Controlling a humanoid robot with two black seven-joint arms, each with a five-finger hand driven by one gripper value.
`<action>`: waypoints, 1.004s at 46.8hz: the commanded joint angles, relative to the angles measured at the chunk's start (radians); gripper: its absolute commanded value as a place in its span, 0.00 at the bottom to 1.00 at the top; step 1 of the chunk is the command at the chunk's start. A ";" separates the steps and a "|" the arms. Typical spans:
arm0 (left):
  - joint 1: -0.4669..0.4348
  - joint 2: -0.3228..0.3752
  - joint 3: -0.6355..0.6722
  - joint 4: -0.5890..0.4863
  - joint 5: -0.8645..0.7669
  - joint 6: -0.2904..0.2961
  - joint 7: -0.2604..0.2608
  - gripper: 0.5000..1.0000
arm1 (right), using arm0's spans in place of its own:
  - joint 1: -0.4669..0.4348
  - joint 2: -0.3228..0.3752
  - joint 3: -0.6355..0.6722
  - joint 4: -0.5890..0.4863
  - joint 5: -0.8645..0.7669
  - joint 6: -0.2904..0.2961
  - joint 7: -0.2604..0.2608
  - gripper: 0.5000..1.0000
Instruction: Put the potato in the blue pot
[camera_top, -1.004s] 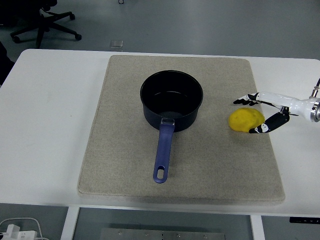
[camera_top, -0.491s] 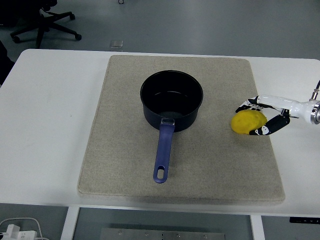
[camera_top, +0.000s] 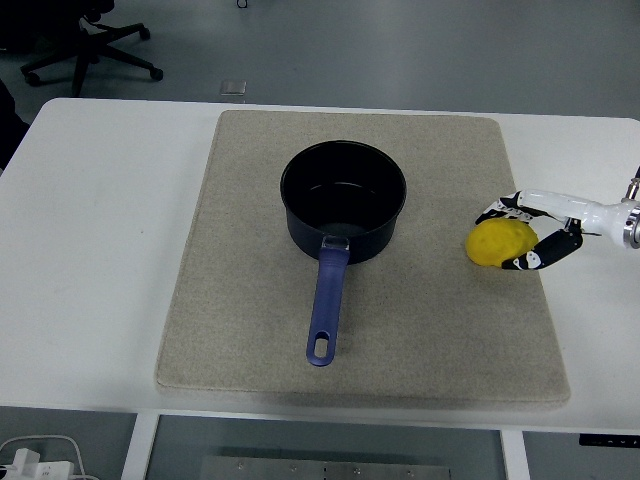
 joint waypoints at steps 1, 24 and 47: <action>0.000 0.000 0.000 0.000 0.001 0.000 0.000 0.99 | 0.002 -0.006 0.001 0.000 0.001 0.001 0.000 0.00; 0.000 0.000 0.000 0.000 0.001 0.000 0.000 0.99 | 0.060 -0.040 0.019 -0.006 0.018 0.021 0.000 0.00; 0.000 0.000 0.000 0.000 0.001 0.000 0.000 0.99 | 0.301 -0.083 0.045 -0.006 0.082 0.129 -0.009 0.00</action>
